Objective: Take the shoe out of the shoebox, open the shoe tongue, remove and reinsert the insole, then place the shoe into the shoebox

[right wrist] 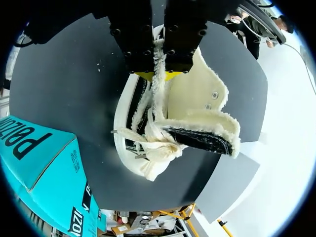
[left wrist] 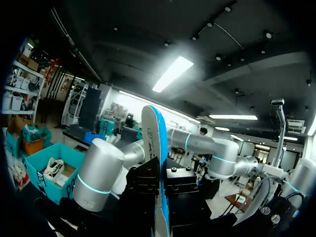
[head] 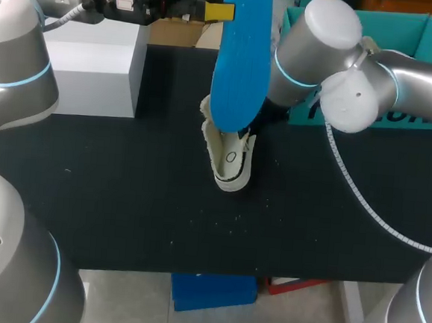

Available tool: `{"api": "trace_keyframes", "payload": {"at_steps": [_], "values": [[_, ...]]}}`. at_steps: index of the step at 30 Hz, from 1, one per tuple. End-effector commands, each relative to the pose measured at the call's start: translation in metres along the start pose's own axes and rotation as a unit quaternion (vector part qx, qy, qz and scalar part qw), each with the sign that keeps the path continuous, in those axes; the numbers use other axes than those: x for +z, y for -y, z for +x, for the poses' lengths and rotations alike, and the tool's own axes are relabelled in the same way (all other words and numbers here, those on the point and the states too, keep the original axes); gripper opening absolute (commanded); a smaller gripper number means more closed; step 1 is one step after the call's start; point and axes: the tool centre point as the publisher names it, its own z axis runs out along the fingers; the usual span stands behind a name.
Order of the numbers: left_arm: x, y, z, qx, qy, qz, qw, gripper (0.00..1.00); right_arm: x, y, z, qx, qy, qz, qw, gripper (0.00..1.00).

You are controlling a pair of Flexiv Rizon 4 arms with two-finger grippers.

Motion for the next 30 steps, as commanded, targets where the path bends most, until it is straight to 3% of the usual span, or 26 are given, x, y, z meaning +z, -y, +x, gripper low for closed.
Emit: {"api": "trace_keyframes", "payload": {"at_steps": [1, 2, 3, 4, 12, 16, 18, 19, 30], "values": [[0.001, 0.000, 0.000, 0.000, 0.002, 0.000, 1.000, 0.00, 0.007, -0.003, -0.004, 0.001, -0.005, 0.000, 1.000, 0.00], [0.001, 0.000, 0.000, 0.000, 0.002, 0.000, 1.000, 0.00, 0.006, -0.002, -0.005, 0.002, -0.005, 0.000, 1.000, 0.00], [0.001, 0.000, 0.000, 0.000, 0.002, 0.000, 1.000, 0.00, 0.005, -0.002, -0.007, 0.006, -0.007, -0.002, 1.000, 0.46], [0.001, 0.000, 0.000, 0.000, 0.002, 0.000, 1.000, 0.00, 0.004, -0.001, -0.009, 0.008, -0.007, -0.004, 1.000, 1.00], [0.001, 0.000, 0.000, 0.000, 0.002, 0.000, 1.000, 0.00, -0.026, -0.002, -0.005, 0.021, -0.061, -0.064, 0.996, 1.00], [0.001, 0.000, 0.000, 0.000, 0.002, 0.000, 1.000, 0.00, -0.047, -0.002, 0.007, 0.049, -0.178, -0.115, 0.976, 1.00], [0.001, 0.000, 0.000, 0.000, 0.002, 0.000, 1.000, 0.00, -0.058, -0.004, 0.018, 0.023, -0.223, -0.118, 0.967, 1.00], [0.001, 0.000, 0.000, 0.000, 0.002, 0.000, 1.000, 0.00, -0.064, -0.004, 0.021, -0.005, -0.208, -0.120, 0.971, 1.00], [0.001, 0.000, 0.000, 0.000, 0.002, 0.000, 1.000, 0.00, -0.064, -0.004, 0.021, -0.005, -0.208, -0.120, 0.971, 1.00]]}}
